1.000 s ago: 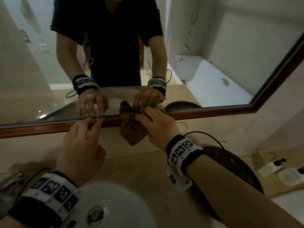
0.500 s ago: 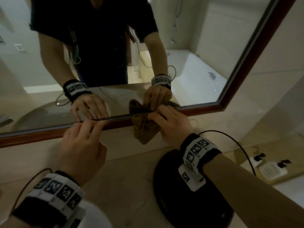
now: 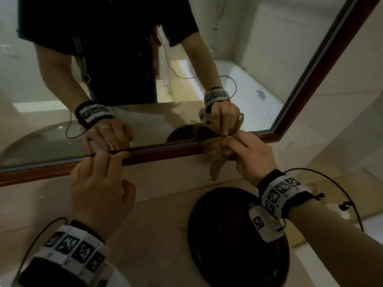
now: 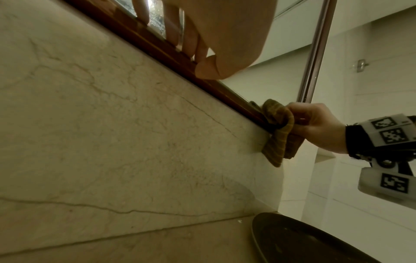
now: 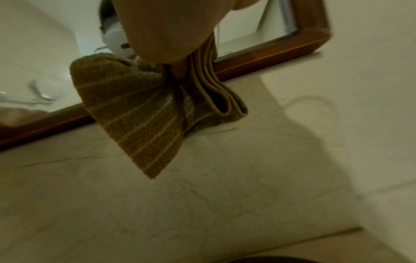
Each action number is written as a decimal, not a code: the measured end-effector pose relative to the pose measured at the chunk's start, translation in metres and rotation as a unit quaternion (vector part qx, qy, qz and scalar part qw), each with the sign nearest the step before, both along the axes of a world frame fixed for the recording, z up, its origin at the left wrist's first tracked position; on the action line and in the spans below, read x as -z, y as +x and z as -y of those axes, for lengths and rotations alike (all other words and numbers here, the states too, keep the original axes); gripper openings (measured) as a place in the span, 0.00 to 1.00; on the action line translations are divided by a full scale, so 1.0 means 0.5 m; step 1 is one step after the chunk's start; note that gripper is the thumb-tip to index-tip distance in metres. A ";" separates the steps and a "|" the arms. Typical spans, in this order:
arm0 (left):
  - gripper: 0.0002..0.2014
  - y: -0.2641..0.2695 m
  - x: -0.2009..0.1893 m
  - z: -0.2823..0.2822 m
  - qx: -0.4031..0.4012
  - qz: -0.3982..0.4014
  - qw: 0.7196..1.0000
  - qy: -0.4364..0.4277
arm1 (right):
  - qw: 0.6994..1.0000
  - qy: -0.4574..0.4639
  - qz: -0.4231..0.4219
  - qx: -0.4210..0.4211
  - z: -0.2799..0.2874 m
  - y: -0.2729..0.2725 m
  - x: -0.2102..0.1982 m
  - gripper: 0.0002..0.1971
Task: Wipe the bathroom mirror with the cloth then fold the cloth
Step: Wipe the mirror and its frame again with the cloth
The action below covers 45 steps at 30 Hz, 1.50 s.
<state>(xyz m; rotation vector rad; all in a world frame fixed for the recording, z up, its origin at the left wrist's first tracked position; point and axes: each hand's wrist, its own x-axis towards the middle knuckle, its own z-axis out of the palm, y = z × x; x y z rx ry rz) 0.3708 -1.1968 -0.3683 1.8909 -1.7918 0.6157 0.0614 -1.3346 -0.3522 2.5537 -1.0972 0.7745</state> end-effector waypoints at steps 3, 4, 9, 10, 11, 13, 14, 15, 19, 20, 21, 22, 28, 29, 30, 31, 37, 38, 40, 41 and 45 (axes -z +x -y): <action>0.24 -0.008 0.001 0.000 -0.007 0.000 1.000 -0.015 | 0.999 0.001 0.004 0.048 0.013 -0.067 -0.002 0.20; 0.24 -0.012 0.002 0.001 -0.013 -0.001 1.000 -0.016 | 0.998 0.000 0.007 0.063 0.018 -0.087 -0.004 0.20; 0.22 -0.026 0.010 0.005 -0.046 0.012 0.999 -0.024 | 0.994 -0.016 0.019 0.106 0.042 -0.164 -0.002 0.20; 0.22 -0.031 0.011 0.006 -0.051 0.011 0.998 -0.027 | 0.995 -0.022 0.019 0.094 0.046 -0.172 0.001 0.20; 0.23 -0.037 0.011 0.006 -0.058 0.004 0.998 -0.029 | 0.996 -0.026 0.022 0.082 0.049 -0.176 0.004 0.20; 0.24 -0.047 0.014 0.011 -0.068 -0.018 0.997 -0.026 | 0.996 -0.026 0.044 0.072 0.052 -0.178 0.013 0.20; 0.25 -0.052 0.014 0.013 -0.071 -0.032 0.997 -0.023 | 0.996 -0.023 0.056 0.069 0.052 -0.178 0.018 0.20; 0.25 -0.056 0.012 0.015 -0.076 -0.046 0.996 -0.019 | 0.995 -0.018 0.071 0.067 0.052 -0.176 0.022 0.20; 0.25 -0.077 -0.001 0.015 -0.124 -0.061 0.990 0.003 | 0.990 -0.017 0.127 0.053 0.053 -0.153 0.021 0.17; 0.25 -0.080 -0.007 0.014 -0.134 -0.060 0.989 0.013 | 0.988 -0.031 0.130 0.071 0.048 -0.140 0.019 0.17; 0.25 -0.082 -0.012 0.013 -0.141 -0.060 0.988 0.022 | 0.986 -0.035 0.141 0.087 0.041 -0.124 0.018 0.17; 0.25 -0.081 -0.016 0.013 -0.144 -0.058 0.987 0.031 | 0.981 -0.024 0.165 0.096 0.035 -0.104 0.015 0.18; 0.22 -0.065 -0.022 0.007 -0.111 -0.017 0.993 0.042 | 0.887 0.013 0.442 0.136 -0.007 0.016 -0.021 0.15; 0.22 -0.063 -0.021 0.005 -0.102 -0.015 0.994 0.036 | 0.858 0.030 0.493 0.142 -0.013 0.038 -0.030 0.15; 0.21 -0.062 -0.021 0.005 -0.092 -0.014 0.995 0.034 | 0.839 0.051 0.523 0.143 -0.017 0.063 -0.039 0.15; 0.21 -0.062 -0.022 0.004 -0.083 -0.014 0.996 0.035 | 0.835 0.069 0.527 0.143 -0.022 0.090 -0.046 0.14; 0.20 -0.116 -0.026 -0.032 0.069 -0.136 0.988 0.017 | 0.885 0.098 0.442 0.110 -0.044 0.183 -0.036 0.16; 0.20 -0.140 -0.028 -0.031 0.132 -0.165 0.977 0.021 | 0.882 0.104 0.447 0.103 -0.045 0.178 -0.032 0.16; 0.24 -0.191 -0.032 -0.007 0.239 -0.168 0.955 0.049 | 0.880 0.111 0.457 0.071 -0.048 0.160 -0.028 0.16; 0.26 -0.214 -0.033 0.016 0.273 -0.159 0.947 0.057 | 0.881 0.110 0.458 0.045 -0.051 0.149 -0.027 0.16; 0.35 -0.269 -0.024 0.108 0.258 -0.084 0.959 0.080 | 0.873 0.128 0.470 -0.020 -0.059 0.092 -0.026 0.16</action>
